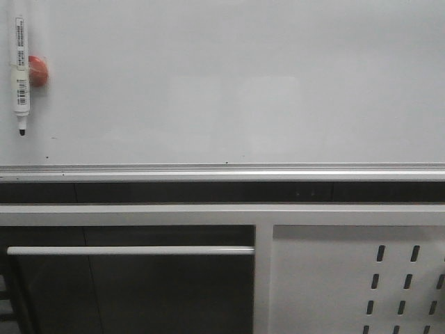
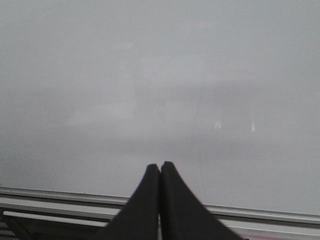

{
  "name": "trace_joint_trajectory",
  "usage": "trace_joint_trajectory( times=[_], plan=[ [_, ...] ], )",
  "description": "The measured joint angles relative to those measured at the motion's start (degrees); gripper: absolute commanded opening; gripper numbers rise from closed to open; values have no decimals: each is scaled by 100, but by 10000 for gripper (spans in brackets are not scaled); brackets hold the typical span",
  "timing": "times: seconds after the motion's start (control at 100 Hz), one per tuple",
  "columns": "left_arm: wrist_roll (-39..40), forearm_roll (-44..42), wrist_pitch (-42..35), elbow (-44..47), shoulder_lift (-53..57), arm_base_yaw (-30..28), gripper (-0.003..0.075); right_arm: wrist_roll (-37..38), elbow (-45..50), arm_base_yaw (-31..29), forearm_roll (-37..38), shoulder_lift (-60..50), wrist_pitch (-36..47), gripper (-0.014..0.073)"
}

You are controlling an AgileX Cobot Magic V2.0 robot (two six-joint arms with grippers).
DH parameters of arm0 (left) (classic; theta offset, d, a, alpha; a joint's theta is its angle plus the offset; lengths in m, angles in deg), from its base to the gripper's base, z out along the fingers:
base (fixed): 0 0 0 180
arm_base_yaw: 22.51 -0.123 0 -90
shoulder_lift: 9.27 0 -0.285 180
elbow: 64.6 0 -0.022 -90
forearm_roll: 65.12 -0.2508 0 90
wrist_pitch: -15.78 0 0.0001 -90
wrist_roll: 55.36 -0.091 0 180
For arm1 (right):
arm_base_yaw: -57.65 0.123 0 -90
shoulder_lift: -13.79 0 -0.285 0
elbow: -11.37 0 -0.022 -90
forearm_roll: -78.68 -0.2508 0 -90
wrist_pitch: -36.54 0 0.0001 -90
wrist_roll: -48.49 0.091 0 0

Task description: Write number 1 on whiteboard

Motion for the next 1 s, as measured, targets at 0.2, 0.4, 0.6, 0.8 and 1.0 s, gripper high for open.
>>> trace_joint_trajectory(
  times=[0.2,0.4,0.6,0.8,1.0],
  plan=[
    [-21,-125,-1266,92,-976,869,373,0,0,0,-9,0,0,-74],
    [-34,-125,-2837,92,-2361,1135,344,0,0,0,-9,0,-27,-74],
    [-34,-146,-3747,92,-3425,1135,344,-11,0,0,-9,0,-102,-74],
    [31,-329,-4479,92,-3944,1135,344,-11,0,0,-9,0,-102,-74],
    [275,-414,-4968,73,-4445,1135,333,-11,0,0,-9,0,-102,-74]
  ],
)
